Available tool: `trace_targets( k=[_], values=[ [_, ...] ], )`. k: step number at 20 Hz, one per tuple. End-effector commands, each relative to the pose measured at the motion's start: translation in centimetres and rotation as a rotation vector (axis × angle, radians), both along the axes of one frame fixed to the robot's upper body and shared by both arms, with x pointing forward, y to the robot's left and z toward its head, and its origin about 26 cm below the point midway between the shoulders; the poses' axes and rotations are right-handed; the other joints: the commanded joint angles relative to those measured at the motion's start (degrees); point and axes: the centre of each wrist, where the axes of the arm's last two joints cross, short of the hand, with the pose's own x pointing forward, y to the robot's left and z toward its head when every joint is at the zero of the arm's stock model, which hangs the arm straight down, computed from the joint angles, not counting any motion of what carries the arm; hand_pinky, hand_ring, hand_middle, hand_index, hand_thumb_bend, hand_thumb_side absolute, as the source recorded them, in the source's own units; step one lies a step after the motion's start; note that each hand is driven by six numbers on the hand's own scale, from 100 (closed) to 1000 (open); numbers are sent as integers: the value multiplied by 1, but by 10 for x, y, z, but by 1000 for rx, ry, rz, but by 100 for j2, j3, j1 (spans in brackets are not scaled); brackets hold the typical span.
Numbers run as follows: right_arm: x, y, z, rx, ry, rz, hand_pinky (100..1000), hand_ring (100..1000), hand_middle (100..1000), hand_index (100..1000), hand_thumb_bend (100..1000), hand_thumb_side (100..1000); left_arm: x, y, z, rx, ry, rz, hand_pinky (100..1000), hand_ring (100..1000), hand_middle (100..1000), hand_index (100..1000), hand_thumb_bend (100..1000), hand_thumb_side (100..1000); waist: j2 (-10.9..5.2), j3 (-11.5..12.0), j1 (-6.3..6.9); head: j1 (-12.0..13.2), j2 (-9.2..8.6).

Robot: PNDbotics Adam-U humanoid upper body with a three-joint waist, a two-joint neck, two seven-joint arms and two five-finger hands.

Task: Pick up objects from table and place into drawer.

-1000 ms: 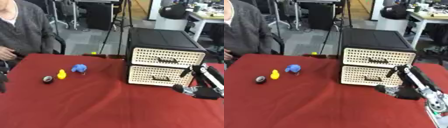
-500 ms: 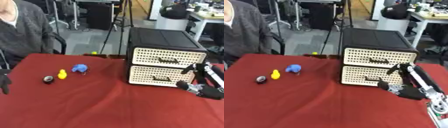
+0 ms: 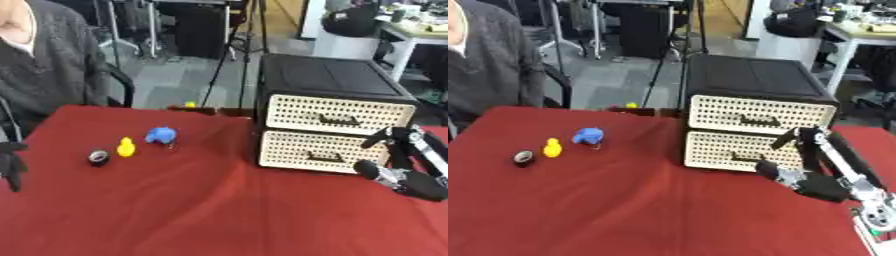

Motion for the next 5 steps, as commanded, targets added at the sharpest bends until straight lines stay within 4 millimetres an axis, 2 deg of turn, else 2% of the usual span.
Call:
trace_targets(
  k=[1,5],
  values=[
    [-1,1,11,0,-32,10,210,100,100,609,812,778,0,4,9,12,-22,5,358,378,475,779,100,745,-38,-3,21,0,1],
    [-1,1,10,1,-27,12,212,100,100,609,815,771,-1,4,8,13,-19,2,359,378,475,779,100,746,-37,5,23,9,-3]
  ],
)
